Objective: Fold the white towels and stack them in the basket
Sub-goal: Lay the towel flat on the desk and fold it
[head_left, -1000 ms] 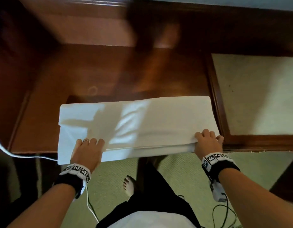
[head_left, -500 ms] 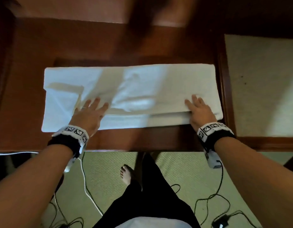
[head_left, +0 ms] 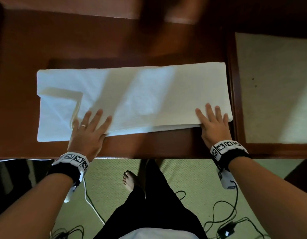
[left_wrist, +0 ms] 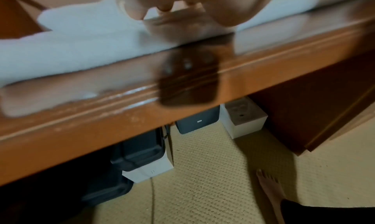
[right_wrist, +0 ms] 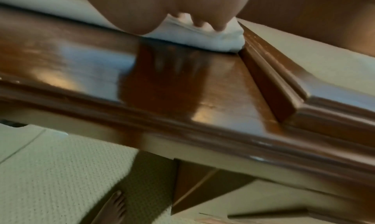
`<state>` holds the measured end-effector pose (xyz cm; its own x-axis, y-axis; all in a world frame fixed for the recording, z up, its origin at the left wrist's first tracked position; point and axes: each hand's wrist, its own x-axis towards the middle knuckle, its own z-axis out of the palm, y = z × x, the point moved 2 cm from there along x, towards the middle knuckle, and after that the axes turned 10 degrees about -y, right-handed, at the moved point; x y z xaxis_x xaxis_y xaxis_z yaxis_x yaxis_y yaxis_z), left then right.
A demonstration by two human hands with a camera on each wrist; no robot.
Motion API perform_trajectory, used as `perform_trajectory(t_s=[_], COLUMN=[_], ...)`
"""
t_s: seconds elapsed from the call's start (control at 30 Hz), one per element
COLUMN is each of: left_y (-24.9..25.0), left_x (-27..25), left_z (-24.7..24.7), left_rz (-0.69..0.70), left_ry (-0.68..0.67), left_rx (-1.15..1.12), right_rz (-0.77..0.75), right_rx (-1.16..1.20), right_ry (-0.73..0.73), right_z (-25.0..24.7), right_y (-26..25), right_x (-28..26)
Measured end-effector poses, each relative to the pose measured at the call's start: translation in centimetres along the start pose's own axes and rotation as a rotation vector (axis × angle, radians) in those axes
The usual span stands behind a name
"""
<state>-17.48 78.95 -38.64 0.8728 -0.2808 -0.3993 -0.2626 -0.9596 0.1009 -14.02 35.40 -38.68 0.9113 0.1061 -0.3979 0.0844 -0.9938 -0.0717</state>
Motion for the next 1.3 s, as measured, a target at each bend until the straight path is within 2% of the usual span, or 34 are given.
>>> perform_trajectory(t_s=[0.1,0.27,0.37,0.47,0.53,0.63,0.7,0.73,0.8,0.87,1.0,1.07,1.17,1.3], left_y=[0.2,0.6,0.7,0.8,0.7,1.0,0.8,0.4,-1.2,-2.5,-2.9,-2.9,-3.6,-4.1], left_x=[-0.7,0.8,0.2,-1.1,-0.7,-0.4,-0.4,-0.6,-1.5,-2.6,-3.4,-3.2,-3.8,-5.5], left_z=[1.0,-0.3,-0.2,1.4,1.2,0.6,0.5,0.2,0.1,0.6,0.3,-0.2,0.1,1.3], left_rz=[0.004,-0.106,-0.067,-0.007,-0.036,-0.056,-0.055,-0.088,-0.255,-0.395,-0.438,-0.405,-0.314,-0.229], left_ry=[-0.005,-0.030,0.010,-0.045,-0.079,-0.106,-0.107,-0.093,-0.079,-0.120,-0.144,-0.109,-0.085,-0.180], left_rx=[0.041,0.016,-0.006,0.054,0.045,0.030,0.020,-0.008,-0.097,-0.135,-0.090,-0.050,-0.030,-0.019], right_rz=[-0.014,-0.033,-0.044,-0.097,-0.101,-0.033,0.053,0.091,0.129,0.071,-0.287,-0.383,-0.444,-0.474], right_rx=[-0.034,0.021,0.122,0.052,0.028,0.011,-0.004,-0.012,-0.025,-0.052,-0.106,-0.106,-0.085,-0.118], right_ry=[-0.016,-0.065,-0.043,-0.077,-0.109,-0.059,-0.104,-0.138,-0.136,-0.022,0.119,0.105,0.028,-0.029], right_z=[1.3,-0.9,-0.9,0.2,-0.2,-1.2,-1.4,-1.4,-1.5,-1.7,-0.8,-0.7,0.6,1.0], right_y=[0.3,0.5,1.0,1.4,1.4,2.0,2.1,1.9,0.6,-1.7,-8.9,-11.5,-11.5,-11.0], right_x=[-0.7,1.3,0.7,-0.6,-0.2,0.5,0.7,0.7,0.5,0.6,0.9,1.5,1.8,0.5])
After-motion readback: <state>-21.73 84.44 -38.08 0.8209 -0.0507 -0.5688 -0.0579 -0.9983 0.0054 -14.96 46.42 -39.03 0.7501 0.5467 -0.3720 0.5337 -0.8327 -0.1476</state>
